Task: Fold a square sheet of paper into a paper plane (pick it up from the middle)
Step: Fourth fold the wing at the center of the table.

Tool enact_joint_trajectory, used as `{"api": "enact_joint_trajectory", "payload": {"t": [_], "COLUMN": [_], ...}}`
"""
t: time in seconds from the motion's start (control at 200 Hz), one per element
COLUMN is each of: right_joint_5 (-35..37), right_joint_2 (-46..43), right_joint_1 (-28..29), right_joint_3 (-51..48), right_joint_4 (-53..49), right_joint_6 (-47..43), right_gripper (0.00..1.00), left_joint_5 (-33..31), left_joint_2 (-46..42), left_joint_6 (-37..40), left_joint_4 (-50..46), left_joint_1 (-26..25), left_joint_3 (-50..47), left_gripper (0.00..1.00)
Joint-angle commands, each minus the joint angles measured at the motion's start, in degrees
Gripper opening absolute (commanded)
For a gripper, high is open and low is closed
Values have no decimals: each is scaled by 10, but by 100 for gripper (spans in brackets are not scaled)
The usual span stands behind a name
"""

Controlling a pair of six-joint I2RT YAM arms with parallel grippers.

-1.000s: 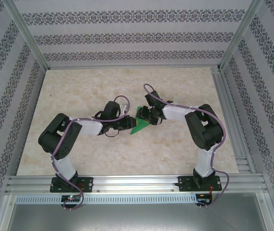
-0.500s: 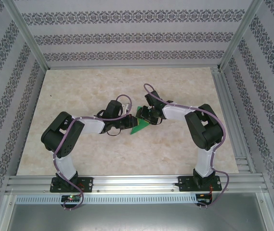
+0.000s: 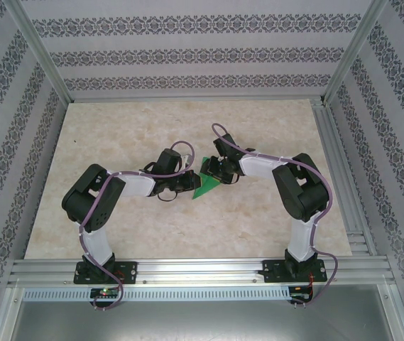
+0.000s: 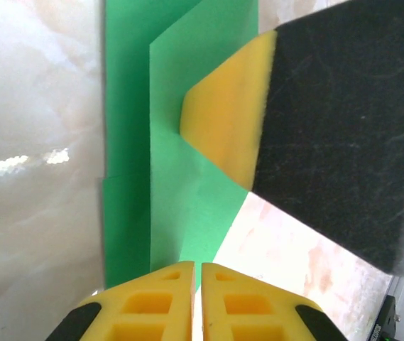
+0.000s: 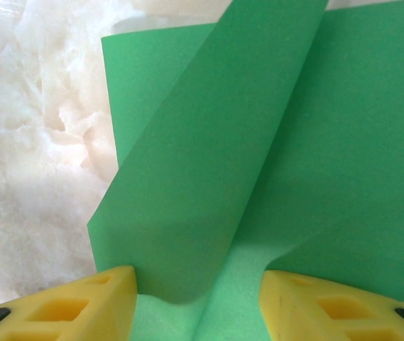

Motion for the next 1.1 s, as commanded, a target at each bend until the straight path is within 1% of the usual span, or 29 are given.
{"api": "enact_joint_trajectory", "payload": {"t": [0.0,0.3,0.594,0.864,1.094], "right_joint_5": [46,55,69,80,87], "right_joint_2": [65,74,88,110,122], "right_joint_1": [-1,1,3,6,7], "right_joint_3": [-27,-23,-14,-7,-4], "right_joint_4": [-65,-75,-90,-101,-107], "right_joint_6": [-2,-8,-17,-23,-23], "right_gripper": [53,52,51,54,54], "left_joint_5": [-12,-11,-25,-33,-31], "left_joint_2": [12,25,23,19,21], "left_joint_6": [8,5,6,4,4], "left_joint_4": [-22,-30,-43,-46,-46], "left_joint_1": [-4,-4,-3,-1,1], "left_joint_3": [14,19,22,18,19], "left_gripper": [12,10,9,9,9]}}
